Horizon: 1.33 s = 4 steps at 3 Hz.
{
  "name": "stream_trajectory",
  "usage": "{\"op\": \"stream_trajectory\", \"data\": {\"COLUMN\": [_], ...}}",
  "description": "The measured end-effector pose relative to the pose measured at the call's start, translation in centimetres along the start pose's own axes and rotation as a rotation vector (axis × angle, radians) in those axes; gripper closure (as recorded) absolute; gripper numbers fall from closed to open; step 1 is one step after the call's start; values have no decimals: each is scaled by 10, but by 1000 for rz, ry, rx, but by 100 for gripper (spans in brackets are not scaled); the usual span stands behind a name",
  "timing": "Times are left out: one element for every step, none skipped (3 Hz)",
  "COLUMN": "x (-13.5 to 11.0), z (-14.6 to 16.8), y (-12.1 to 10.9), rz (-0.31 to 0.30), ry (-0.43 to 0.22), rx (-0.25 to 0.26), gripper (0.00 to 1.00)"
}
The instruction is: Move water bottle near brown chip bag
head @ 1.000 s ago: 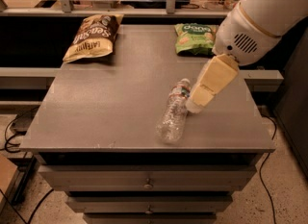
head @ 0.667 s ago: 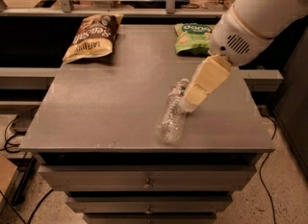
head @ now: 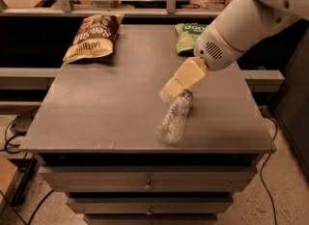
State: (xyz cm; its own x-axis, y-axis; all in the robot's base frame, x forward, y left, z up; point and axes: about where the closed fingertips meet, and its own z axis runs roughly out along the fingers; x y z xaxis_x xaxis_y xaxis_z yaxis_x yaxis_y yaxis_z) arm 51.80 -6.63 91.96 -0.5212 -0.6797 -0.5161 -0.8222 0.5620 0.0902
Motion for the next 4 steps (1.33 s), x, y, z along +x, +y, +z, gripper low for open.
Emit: {"op": "stream_trajectory", "data": {"x": [0,5,10,14], "z": [12,21,37,55], "y": [-9,-14,-13,-10], "rz": [84,156,205,235], "ry": [-20,-23,-7,19], "rx": [13,25,8,-18], "gripper": [0,0,0,0]}}
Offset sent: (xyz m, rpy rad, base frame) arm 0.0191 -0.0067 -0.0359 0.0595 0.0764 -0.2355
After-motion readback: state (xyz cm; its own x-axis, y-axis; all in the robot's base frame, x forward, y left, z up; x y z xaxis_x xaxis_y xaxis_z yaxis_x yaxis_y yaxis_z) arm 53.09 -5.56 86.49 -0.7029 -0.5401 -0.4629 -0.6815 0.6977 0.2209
